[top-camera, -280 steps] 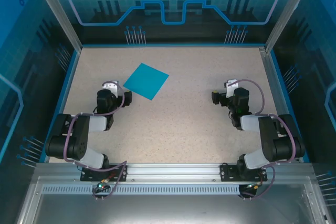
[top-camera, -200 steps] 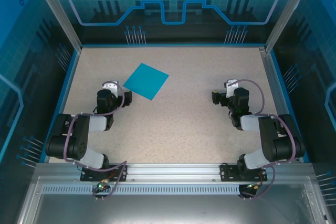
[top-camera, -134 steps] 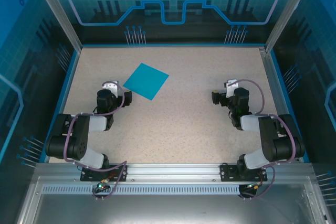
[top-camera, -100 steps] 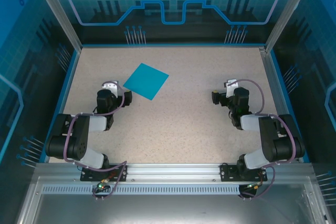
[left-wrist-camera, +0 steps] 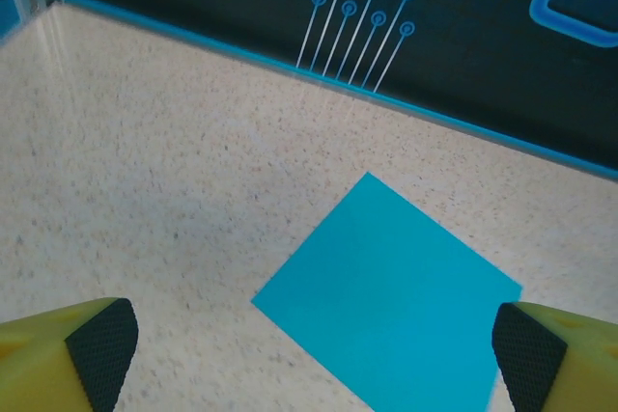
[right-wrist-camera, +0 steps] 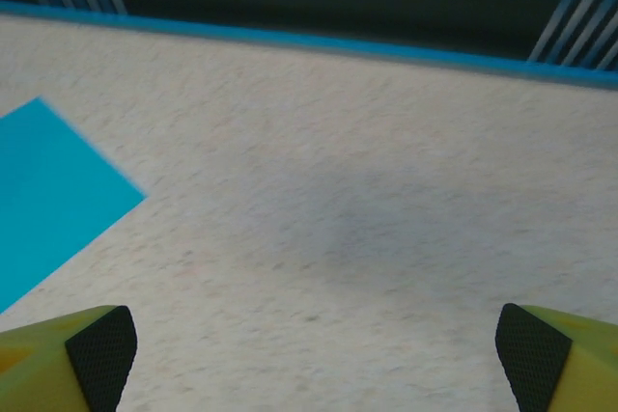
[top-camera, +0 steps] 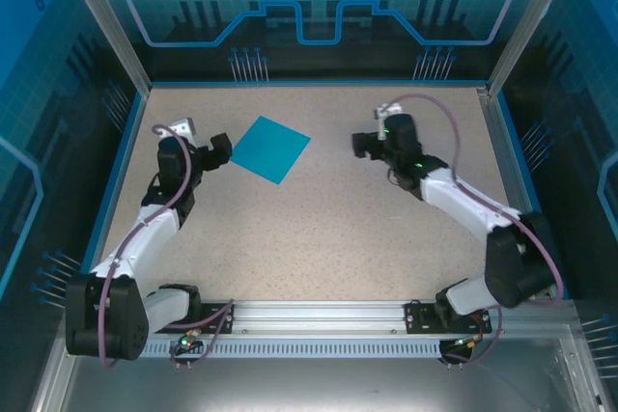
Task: Fold a paper plane with a square sheet of paper (pick it up from the middle)
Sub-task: Move the square sheet of paper to the center of the table.
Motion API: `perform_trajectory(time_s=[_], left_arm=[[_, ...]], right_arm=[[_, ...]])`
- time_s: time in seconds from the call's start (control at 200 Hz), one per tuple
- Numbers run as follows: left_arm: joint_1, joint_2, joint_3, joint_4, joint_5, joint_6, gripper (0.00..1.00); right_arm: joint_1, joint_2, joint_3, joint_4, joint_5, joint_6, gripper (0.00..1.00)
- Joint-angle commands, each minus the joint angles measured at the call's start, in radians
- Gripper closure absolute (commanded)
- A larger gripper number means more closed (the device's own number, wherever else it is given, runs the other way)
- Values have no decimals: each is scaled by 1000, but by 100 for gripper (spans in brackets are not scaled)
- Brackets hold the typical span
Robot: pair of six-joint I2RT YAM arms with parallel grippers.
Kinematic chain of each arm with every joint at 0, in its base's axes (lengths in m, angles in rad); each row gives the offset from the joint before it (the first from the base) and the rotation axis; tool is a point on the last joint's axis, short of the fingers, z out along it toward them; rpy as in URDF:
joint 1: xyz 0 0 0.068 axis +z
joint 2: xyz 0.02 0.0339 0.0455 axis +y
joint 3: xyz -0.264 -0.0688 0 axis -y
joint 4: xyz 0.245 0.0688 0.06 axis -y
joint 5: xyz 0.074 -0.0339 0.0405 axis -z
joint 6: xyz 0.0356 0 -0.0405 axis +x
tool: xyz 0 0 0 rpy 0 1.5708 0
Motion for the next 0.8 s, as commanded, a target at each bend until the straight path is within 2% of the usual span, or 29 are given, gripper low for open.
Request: perform_trajectory(time_s=[0.0,0.17,0.435,0.675,0.79], left_arm=[[2,-5,110,-323,17,-126,1],[3,-12,133,-381,36,-162,2],[2,7,145,-430,87,-148,2],[2,24,152,-431,87,-136,1],[3,26,153,-437,88,-133,2]], right_arm=[[109,200,200,-290,14,120,1],[239,499,533,-411,40,157,0],[310,795,859,-548,24,172,1],[345,965,1048,-680,61,103,1],[346,965,1027,-716,63,65,1]])
